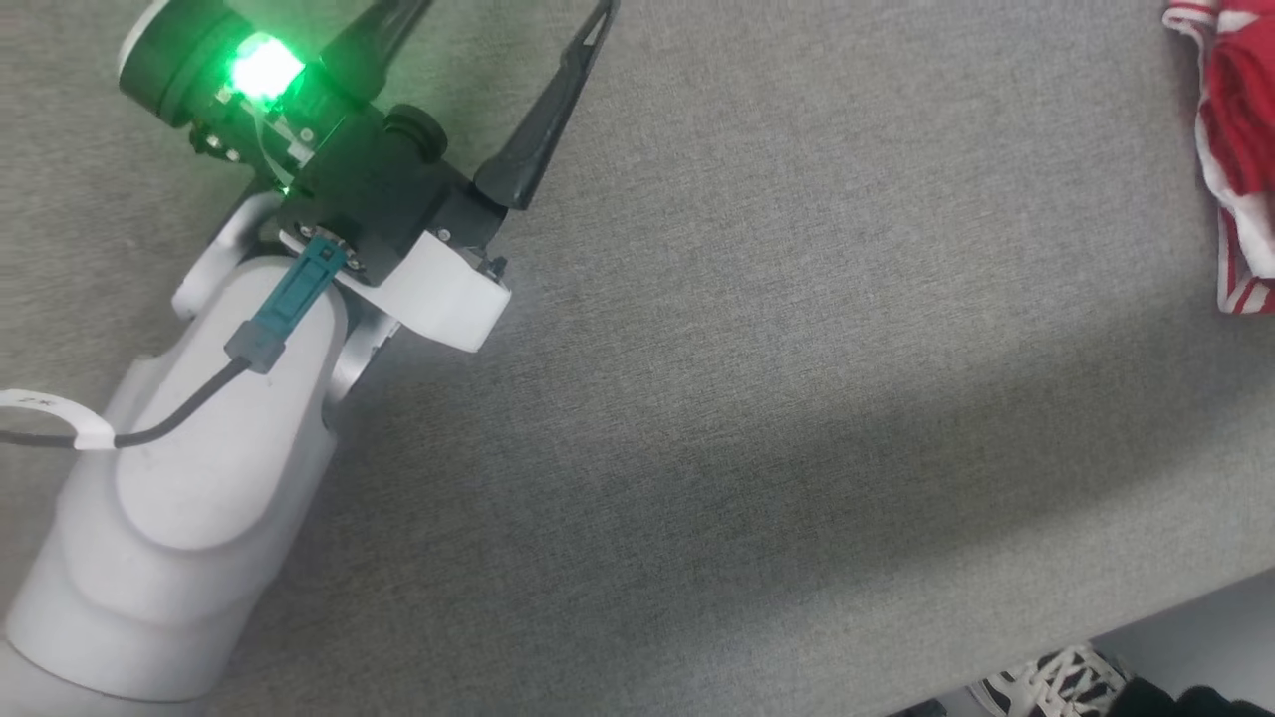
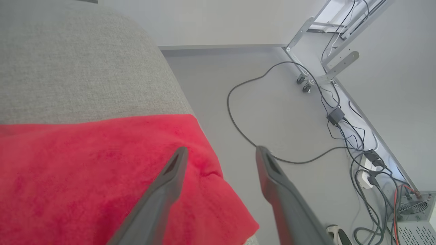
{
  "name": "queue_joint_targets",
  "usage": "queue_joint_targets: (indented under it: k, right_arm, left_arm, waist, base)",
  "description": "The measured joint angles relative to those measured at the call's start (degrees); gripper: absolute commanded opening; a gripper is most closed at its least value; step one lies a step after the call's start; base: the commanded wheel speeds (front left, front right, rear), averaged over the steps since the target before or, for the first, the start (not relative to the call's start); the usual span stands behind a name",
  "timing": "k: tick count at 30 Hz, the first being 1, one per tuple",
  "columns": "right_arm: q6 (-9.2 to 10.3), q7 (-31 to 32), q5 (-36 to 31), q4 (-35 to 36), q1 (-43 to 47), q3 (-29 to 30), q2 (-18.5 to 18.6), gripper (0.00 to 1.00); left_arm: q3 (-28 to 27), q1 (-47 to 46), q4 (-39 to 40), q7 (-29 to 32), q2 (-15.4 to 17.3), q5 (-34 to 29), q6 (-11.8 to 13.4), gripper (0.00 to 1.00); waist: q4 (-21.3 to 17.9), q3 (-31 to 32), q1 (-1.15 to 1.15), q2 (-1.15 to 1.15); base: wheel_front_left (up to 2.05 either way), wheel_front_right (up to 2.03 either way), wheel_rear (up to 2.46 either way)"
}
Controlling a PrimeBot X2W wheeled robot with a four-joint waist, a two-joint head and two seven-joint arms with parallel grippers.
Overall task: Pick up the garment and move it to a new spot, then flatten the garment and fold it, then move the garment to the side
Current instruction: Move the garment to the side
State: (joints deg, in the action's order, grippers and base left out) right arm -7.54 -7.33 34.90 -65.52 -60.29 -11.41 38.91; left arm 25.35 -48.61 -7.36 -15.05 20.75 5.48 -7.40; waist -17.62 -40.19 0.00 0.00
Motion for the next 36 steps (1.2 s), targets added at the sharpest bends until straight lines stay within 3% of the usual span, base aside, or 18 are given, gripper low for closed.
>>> queue_joint_targets:
  k: [7,22,31,36]
  right_arm:
    - [0.0,-1.89,0.96,0.51,0.89,-3.31,1.35,1.0]
    - [0.01,-6.37,4.72,13.54,15.32,-14.29,-4.89,1.0]
    - [0.01,-7.38,6.82,21.64,23.9,-13.66,-5.75,1.0]
    - [0.01,-7.61,4.68,28.11,29.72,-10.85,-7.34,1.0]
  left_arm:
    - [-2.97,5.14,0.12,0.0,-2.87,0.42,0.52,1.0]
    - [-14.81,26.09,-1.66,0.01,-9.44,2.45,0.68,1.0]
    - [-19.34,34.33,-3.35,0.02,-12.59,2.43,0.23,1.0]
    - [-21.46,38.46,-3.92,0.02,-13.51,2.29,0.05,1.0]
  waist:
    - [2.17,4.46,0.0,0.0]
    - [10.37,17.83,0.0,0.0]
    - [16.44,25.24,0.0,0.0]
    - [18.86,29.42,0.0,0.0]
  base:
    - [0.0,0.0,0.0]
    - [0.0,0.0,0.0]
    - [0.0,0.0,0.0]
    - [0.0,0.0,0.0]
